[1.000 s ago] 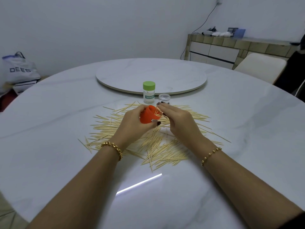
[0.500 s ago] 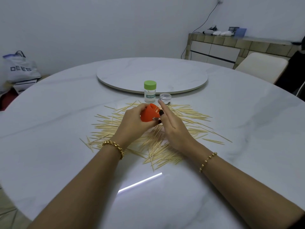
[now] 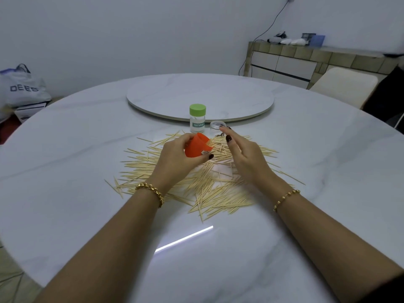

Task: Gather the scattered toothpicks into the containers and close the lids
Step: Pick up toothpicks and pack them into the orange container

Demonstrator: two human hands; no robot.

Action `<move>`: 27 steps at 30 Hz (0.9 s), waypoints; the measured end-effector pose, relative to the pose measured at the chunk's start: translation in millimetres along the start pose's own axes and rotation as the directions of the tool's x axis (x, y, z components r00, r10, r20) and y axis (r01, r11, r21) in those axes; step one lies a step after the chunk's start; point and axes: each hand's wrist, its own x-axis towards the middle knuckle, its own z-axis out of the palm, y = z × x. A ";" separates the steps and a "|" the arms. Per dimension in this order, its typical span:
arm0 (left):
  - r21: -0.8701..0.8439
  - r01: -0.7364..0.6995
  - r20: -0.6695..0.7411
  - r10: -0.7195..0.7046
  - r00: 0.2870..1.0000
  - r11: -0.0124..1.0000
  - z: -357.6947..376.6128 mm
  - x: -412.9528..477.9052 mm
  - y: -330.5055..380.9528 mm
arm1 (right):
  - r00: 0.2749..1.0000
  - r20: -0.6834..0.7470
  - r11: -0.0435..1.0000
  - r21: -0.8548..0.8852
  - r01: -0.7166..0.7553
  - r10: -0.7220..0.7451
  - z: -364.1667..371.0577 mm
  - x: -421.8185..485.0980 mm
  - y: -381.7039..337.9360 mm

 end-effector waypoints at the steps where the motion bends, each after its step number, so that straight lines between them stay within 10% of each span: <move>1: -0.003 0.002 0.004 -0.002 1.000 1.000 0.5 -0.2 0.4 | 1.000 -0.016 1.000 -0.015 -0.024 0.024 -3.6 1.7 3.4; 13: -0.044 -0.035 0.068 0.038 0.997 0.998 9.5 -6.6 8.5 | 0.951 0.030 0.795 -0.556 -0.240 0.308 -41.1 13.0 67.8; 27: -0.016 -0.030 0.072 0.031 0.997 0.999 8.2 -7.1 9.8 | 0.979 0.000 0.824 -0.539 -0.171 0.203 -25.0 13.4 61.4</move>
